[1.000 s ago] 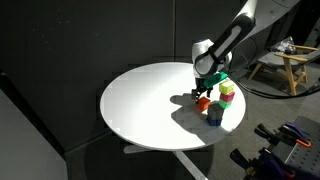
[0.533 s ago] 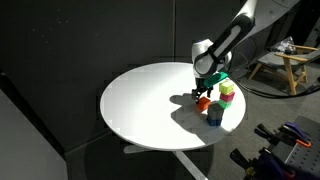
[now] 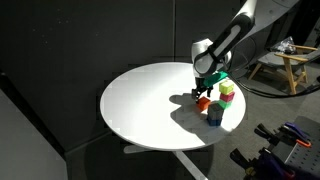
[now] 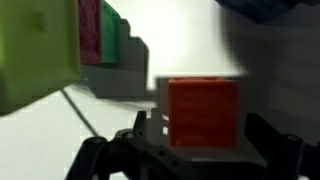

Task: Put the orange block on top of the grey block

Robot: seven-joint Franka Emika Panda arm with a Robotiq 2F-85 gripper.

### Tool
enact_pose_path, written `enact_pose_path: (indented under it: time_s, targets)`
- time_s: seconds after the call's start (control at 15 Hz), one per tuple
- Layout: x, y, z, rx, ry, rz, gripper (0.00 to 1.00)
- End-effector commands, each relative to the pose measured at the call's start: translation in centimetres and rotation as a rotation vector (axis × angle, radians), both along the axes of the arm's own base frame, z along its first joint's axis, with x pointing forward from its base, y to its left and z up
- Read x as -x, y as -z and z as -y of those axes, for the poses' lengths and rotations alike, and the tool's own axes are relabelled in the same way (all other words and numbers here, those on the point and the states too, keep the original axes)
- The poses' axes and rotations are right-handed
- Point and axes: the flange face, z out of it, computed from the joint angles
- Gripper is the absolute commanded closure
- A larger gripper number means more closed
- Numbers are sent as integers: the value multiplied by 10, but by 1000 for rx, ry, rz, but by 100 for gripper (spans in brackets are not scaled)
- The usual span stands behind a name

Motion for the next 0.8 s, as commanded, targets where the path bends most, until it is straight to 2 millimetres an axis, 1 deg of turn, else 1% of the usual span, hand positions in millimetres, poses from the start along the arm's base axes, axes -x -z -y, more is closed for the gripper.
enact_pose_path:
  time_s: [0.0, 0.27, 0.33, 0.4, 0.6, 0.73]
  targets:
    - [-5, -4, 2, 1, -8, -12, 0]
    - [-6, -4, 2, 3, -6, -16, 0]
    - [-5, -4, 2, 5, -6, -17, 11]
    - [-6, -4, 2, 4, -5, -17, 27]
    - [-5, -3, 2, 4, -4, -20, 53]
    - [-6, -6, 2, 6, -5, -22, 67]
